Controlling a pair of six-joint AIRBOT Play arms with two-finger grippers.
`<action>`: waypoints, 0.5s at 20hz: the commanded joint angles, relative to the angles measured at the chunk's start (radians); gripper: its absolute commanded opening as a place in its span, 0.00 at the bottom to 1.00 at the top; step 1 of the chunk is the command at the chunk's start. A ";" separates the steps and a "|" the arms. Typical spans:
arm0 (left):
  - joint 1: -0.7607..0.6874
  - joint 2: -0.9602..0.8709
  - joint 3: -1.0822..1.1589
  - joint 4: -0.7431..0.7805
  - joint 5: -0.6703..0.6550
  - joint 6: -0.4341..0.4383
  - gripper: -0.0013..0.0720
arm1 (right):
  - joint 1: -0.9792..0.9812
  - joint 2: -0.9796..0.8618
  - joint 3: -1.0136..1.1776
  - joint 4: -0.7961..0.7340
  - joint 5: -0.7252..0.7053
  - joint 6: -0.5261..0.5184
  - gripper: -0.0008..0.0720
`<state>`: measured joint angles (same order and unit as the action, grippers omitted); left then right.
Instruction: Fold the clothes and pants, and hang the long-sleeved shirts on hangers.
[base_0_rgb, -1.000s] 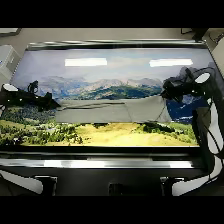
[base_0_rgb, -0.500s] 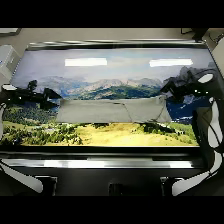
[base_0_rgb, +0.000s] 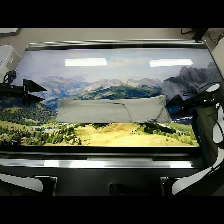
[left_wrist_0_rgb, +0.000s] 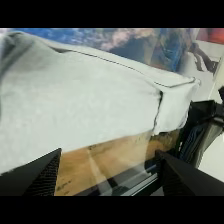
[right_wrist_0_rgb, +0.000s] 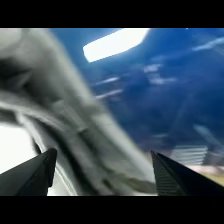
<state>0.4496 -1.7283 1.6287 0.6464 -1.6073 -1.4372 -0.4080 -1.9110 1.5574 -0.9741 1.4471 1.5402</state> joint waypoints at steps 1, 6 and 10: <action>-0.062 0.076 0.002 0.000 -0.016 -0.003 0.93 | 0.023 -0.065 -0.011 0.122 -0.013 -0.075 1.00; -0.195 0.135 0.002 0.000 -0.016 -0.003 0.93 | 0.052 -0.080 -0.012 0.221 -0.006 -0.124 0.96; -0.310 0.146 0.002 0.000 -0.014 -0.001 0.93 | 0.096 -0.079 -0.012 0.228 0.007 -0.127 0.73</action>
<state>0.2153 -1.5955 1.6295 0.6460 -1.6234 -1.4399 -0.3386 -1.9881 1.5452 -0.7753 1.4391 1.4220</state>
